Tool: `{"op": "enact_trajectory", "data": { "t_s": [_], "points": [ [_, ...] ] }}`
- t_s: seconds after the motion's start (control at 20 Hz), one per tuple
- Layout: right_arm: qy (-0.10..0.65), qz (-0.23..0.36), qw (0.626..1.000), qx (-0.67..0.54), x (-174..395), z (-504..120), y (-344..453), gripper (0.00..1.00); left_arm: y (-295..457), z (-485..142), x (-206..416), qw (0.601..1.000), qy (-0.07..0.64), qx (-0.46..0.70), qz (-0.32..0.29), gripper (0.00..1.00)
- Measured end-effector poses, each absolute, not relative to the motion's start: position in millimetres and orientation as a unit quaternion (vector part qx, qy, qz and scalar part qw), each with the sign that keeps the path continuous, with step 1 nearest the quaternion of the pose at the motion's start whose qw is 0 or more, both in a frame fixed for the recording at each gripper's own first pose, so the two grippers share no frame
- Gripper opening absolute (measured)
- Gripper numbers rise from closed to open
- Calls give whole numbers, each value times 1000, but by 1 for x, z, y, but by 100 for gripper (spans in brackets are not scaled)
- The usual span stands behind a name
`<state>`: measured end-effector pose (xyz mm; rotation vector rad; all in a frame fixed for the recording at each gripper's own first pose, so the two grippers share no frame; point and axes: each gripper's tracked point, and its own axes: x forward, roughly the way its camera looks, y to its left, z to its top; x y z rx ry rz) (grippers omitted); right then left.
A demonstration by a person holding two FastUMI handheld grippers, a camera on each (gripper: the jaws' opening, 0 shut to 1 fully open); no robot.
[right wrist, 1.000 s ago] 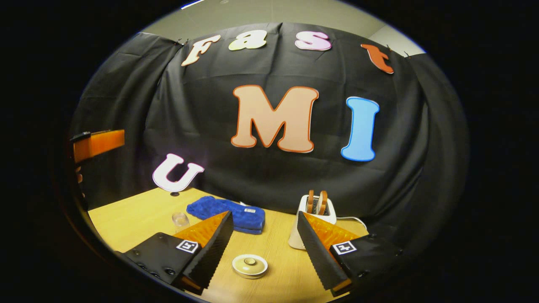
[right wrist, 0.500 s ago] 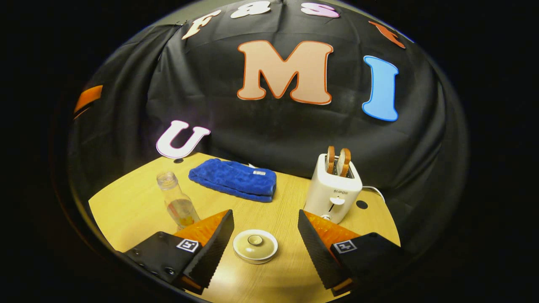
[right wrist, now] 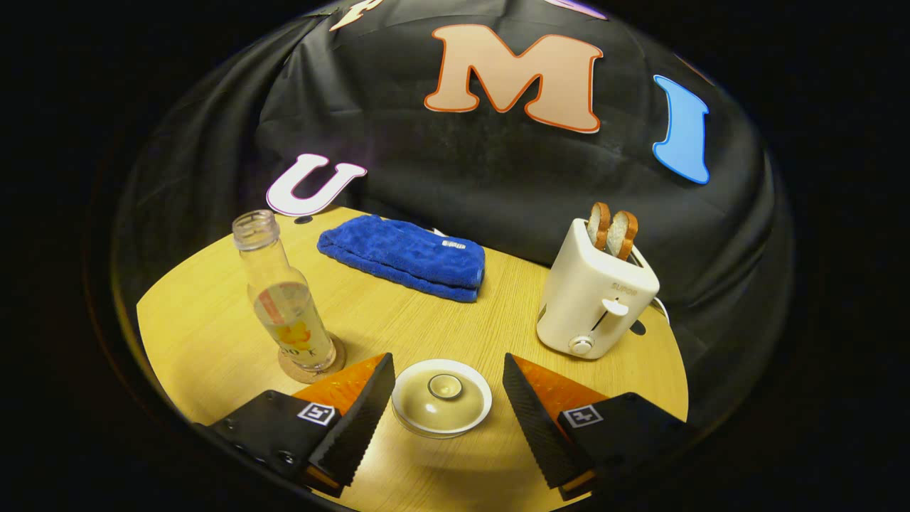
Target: Open the teacup lid with one hand, grasp the water bottle and pour water into the teacup with the other hand; after pouring, place the water bottle on the coaster and then close the teacup lid.
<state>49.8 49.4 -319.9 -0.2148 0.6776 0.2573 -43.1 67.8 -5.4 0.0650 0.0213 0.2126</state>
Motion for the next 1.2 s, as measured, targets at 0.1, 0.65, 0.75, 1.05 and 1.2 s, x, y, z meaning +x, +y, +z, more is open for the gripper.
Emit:
{"op": "enact_trajectory", "data": {
  "t_s": [0.1,0.65,0.75,1.05,1.2],
  "points": [
    [342,122,926,-105,50,-332,47,94,71,-7,-46,993,12,35,111,92],
    [370,126,917,-82,49,-356,54,66,73,-7,-52,992,15,44,119,92],
    [371,128,916,-83,48,-357,54,66,74,-7,-56,992,16,42,118,92],
    [361,116,921,-92,53,-354,49,43,70,-10,-53,993,17,41,111,92],
    [370,115,918,-81,51,-355,52,34,68,-13,-52,993,21,39,107,94]
  ]
}}
